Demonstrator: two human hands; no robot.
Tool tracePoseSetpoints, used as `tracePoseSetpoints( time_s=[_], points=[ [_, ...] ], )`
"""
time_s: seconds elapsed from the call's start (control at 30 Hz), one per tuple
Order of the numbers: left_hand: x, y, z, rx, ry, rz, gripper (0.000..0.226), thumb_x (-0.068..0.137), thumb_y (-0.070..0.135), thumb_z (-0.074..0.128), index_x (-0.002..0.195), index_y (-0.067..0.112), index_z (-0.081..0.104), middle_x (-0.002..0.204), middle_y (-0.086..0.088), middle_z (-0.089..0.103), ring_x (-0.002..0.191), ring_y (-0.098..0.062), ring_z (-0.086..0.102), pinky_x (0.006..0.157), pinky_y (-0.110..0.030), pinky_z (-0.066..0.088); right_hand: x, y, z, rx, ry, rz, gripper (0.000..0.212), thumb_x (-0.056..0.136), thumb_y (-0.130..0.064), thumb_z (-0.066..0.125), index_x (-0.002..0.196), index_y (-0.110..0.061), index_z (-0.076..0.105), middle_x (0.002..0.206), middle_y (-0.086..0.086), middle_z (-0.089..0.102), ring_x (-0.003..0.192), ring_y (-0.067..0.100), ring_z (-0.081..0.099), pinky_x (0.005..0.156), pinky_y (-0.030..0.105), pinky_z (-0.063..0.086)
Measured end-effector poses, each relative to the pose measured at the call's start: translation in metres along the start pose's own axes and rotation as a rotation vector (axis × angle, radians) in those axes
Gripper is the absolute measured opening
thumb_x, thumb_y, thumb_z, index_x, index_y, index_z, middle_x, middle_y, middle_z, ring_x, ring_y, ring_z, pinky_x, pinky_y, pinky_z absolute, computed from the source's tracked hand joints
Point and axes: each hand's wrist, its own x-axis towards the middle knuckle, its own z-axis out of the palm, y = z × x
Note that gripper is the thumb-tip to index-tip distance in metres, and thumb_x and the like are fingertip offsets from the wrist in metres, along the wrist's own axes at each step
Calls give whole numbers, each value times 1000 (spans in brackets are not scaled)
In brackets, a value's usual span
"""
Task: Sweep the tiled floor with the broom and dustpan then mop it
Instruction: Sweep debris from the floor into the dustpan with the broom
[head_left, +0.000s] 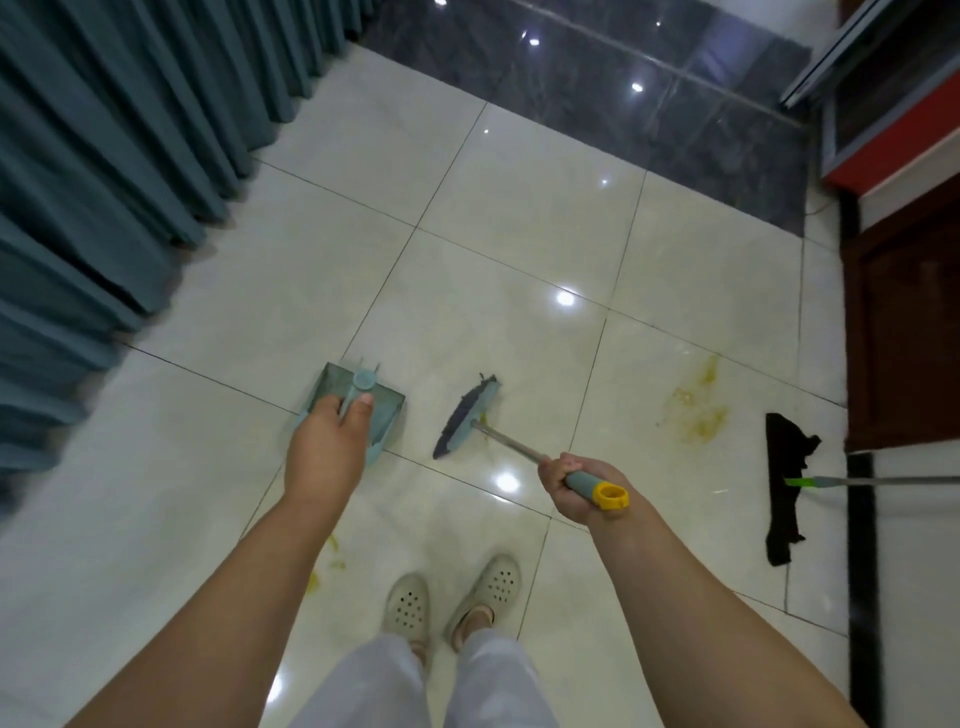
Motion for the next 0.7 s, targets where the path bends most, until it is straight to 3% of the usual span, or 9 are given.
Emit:
tracePoseSetpoints(
  time_s=[0.17,0.33,0.53,0.7],
  points=[
    [-9,9,16,46,-51,58,33,97,38,44,74,14,46,63,3,49,61,-18,46,48,-26,29,-14,-8,-24,44,21,-21,31,103,-16,34,91,11,44,51,15,43,22,17,40,26,14,36],
    [-19,21,34,41,-106,89,37,96,39,44,71,12,45,64,-1,50,58,-14,46,48,-23,30,-30,-24,-41,48,-22,4,31,102,-14,34,98,15,43,72,2,34,25,17,40,27,15,38],
    [-31,31,50,48,-180,78,42,96,40,44,83,1,53,73,-14,59,62,-22,50,52,-28,35,-55,-62,-31,-162,-33,57,36,102,-21,37,89,11,47,56,11,43,23,16,42,26,16,37],
    [-44,44,66,34,-221,21,34,95,40,46,77,12,50,68,-4,54,59,-16,48,49,-26,34,-58,-96,3,-566,20,38,37,103,-23,36,86,7,49,43,6,42,25,9,42,28,12,37]
  ],
)
